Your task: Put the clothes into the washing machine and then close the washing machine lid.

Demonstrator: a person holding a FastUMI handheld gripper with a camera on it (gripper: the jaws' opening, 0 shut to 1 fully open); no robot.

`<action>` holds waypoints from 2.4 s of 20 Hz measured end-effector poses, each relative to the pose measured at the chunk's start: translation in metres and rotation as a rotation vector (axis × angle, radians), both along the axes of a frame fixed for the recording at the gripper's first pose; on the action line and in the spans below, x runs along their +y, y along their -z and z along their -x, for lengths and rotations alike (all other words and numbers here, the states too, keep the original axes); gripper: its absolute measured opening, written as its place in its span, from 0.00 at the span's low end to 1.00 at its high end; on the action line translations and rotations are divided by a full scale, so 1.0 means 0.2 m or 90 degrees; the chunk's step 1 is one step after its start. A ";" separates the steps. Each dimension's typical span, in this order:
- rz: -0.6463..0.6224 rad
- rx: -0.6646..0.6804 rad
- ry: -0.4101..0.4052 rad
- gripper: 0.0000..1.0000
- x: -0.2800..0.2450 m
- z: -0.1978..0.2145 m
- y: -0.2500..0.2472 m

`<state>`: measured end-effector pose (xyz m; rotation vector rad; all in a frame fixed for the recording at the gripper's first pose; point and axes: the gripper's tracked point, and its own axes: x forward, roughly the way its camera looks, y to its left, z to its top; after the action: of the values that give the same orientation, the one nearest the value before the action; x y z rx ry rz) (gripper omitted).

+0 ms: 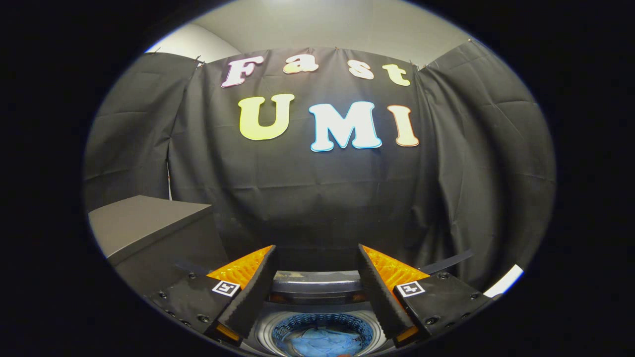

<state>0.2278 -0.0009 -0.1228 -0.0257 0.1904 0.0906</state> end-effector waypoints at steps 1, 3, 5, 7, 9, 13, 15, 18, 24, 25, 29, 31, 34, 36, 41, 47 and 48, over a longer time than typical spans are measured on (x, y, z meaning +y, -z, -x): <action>0.000 0.001 -0.001 0.98 0.00 0.03 0.02; 0.000 0.010 -0.005 0.98 -0.01 0.09 0.07; 0.014 0.050 0.007 0.98 -0.06 0.14 0.20; -0.002 0.071 0.012 0.98 -0.08 0.22 0.27; -0.016 0.079 0.017 0.98 -0.08 0.29 0.33; -0.012 0.090 0.010 0.97 -0.06 0.37 0.39; -0.017 0.077 0.006 0.96 -0.03 0.40 0.35; -0.022 0.045 0.006 0.96 0.01 0.45 0.21; -0.033 -0.048 0.009 0.96 0.08 0.69 -0.24; -0.035 -0.060 0.012 0.96 0.08 0.75 -0.30; -0.037 -0.092 0.027 0.96 0.11 0.97 -0.47; -0.036 -0.106 0.032 0.96 0.12 1.08 -0.53; -0.034 -0.114 0.039 0.96 0.10 1.22 -0.55; -0.029 -0.116 0.043 0.96 0.08 1.30 -0.56; -0.044 -0.138 0.054 0.96 0.03 1.46 -0.59; -0.038 -0.123 0.042 0.96 0.00 1.58 -0.53; -0.047 -0.121 0.043 0.96 0.00 1.59 -0.52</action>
<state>-0.0901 -0.0012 -0.0182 0.0449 -0.0021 0.0279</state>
